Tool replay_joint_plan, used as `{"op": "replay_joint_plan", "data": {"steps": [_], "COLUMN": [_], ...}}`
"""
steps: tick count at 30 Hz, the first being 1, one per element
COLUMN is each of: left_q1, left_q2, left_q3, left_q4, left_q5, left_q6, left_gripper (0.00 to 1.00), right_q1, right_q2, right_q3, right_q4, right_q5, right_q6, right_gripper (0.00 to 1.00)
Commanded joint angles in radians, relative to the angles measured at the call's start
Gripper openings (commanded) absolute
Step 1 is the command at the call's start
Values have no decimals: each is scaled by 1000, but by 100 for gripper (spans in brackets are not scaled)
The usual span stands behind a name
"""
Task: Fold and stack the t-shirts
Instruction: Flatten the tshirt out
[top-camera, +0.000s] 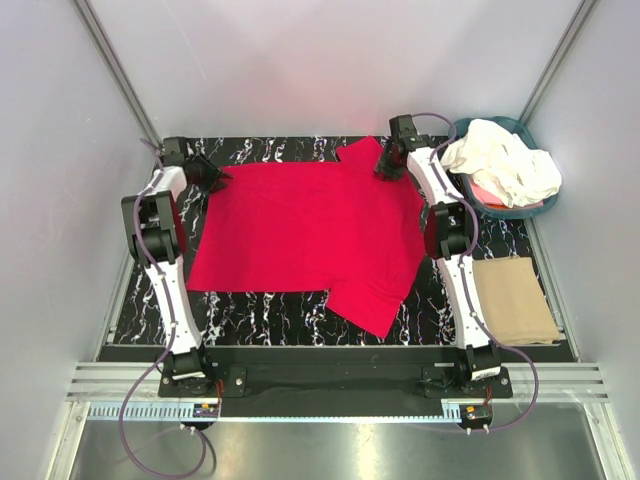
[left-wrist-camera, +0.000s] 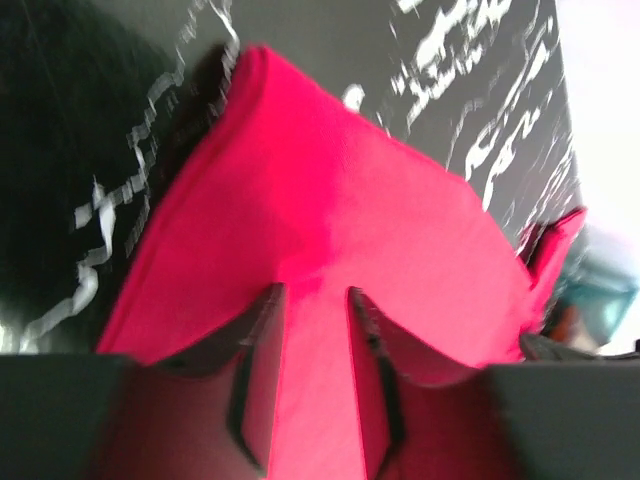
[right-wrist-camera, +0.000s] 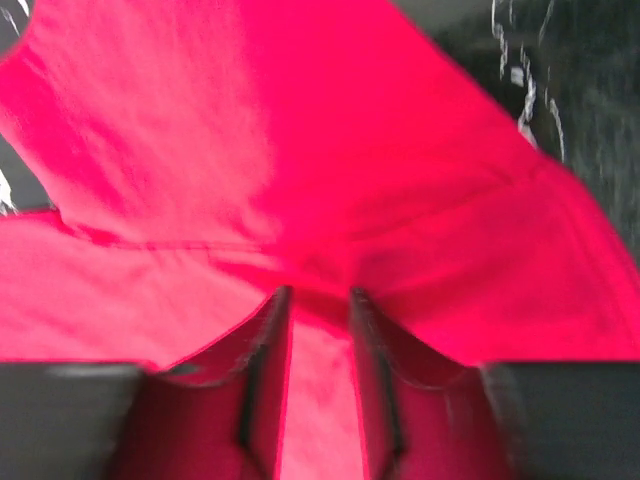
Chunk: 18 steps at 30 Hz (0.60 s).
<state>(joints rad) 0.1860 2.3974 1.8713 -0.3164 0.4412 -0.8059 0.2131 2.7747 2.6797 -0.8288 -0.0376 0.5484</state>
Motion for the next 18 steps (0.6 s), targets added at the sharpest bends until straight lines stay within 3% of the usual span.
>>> {"op": "replay_joint_plan", "data": {"steps": [1, 2, 5, 12, 15, 18], "left_q1": [-25, -31, -63, -135, -129, -119], "left_q2": [-209, -239, -357, -664, -849, -979], "left_q3": [-6, -52, -142, -490, -633, -751], "left_q4": [-73, -78, -87, -144, -194, -260], "left_q5": [-50, -55, -75, -127, -179, -225], "left_q6": [146, 177, 221, 284, 290, 294], "left_gripper": [40, 43, 51, 54, 54, 53], "right_q1": [-1, -1, -1, 15, 32, 45], "right_q2": [-139, -194, -298, -614, -806, -993], "right_q3": [-62, -79, -164, -571, -900, -1099], "right_q4": [-82, -92, -121, -127, -76, -20], "right_q5": [-34, -42, -70, -166, -231, -319], "right_q6": [-51, -59, -73, -117, -114, -96], "right_gripper": [42, 50, 60, 61, 61, 61]}}
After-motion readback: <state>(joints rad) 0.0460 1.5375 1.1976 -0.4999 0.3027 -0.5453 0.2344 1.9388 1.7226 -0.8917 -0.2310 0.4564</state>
